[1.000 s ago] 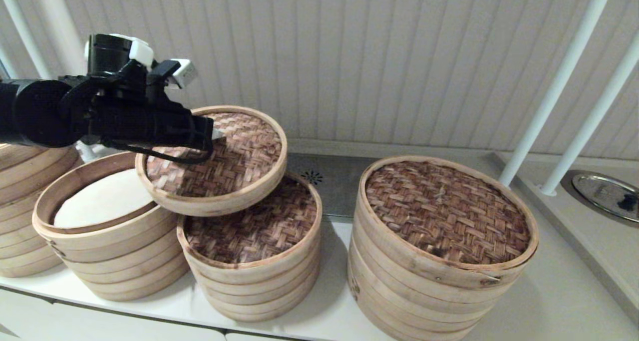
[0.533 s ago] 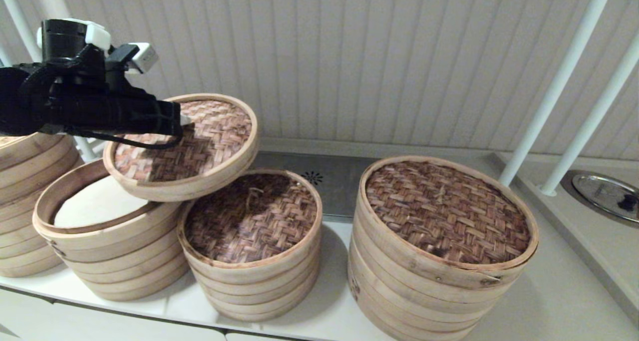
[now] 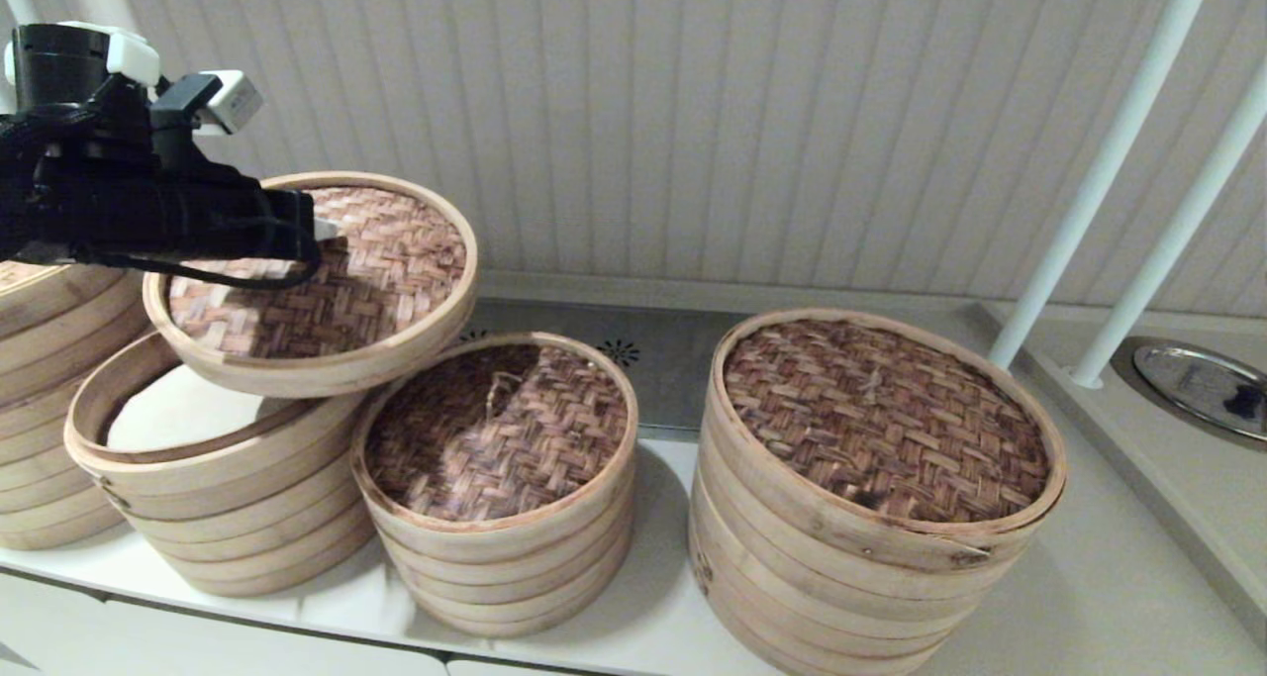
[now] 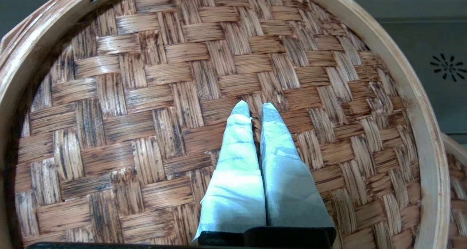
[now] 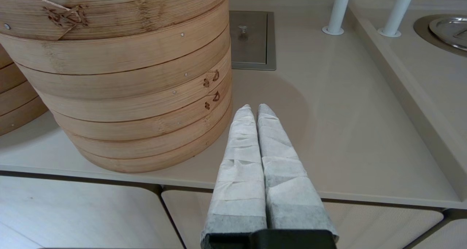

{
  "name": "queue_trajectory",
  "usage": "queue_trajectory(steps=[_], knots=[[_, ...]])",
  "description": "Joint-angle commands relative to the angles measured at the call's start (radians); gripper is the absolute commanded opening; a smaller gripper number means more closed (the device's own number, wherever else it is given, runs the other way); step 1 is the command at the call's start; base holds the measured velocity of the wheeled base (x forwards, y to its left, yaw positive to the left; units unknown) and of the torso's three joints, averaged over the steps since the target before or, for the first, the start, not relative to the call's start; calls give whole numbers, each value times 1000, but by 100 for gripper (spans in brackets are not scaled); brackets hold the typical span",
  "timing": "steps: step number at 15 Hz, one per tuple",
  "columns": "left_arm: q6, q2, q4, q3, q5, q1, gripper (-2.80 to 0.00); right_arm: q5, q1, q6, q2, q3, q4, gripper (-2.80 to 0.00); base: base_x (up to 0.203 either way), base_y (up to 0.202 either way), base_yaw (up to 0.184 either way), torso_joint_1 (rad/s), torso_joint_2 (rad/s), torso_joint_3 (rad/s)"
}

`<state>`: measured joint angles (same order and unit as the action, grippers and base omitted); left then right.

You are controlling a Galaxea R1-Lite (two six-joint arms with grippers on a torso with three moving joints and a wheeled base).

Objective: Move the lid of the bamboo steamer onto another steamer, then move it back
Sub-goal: Put the steamer

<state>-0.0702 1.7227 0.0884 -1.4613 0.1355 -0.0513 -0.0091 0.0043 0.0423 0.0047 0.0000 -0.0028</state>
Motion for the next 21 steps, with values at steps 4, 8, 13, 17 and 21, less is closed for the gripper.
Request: queue_trajectory(steps=[4,8,13,17,21], knots=[[-5,-30,-1,45,4,69,-280,0,0,1,1,2,0,-280,0,0,0,0,0,0],[-8,-37,-1,82,12,118,-280,0,0,1,1,2,0,-280,0,0,0,0,0,0],[-18,-46,-4,149,62,213,-280,0,0,1,1,2,0,-280,0,0,0,0,0,0],[-19,-60,-6,171,67,246,-280,0,0,1,1,2,0,-280,0,0,0,0,0,0],[-18,-54,-35,196,67,266,-280,0,0,1,1,2,0,-280,0,0,0,0,0,0]])
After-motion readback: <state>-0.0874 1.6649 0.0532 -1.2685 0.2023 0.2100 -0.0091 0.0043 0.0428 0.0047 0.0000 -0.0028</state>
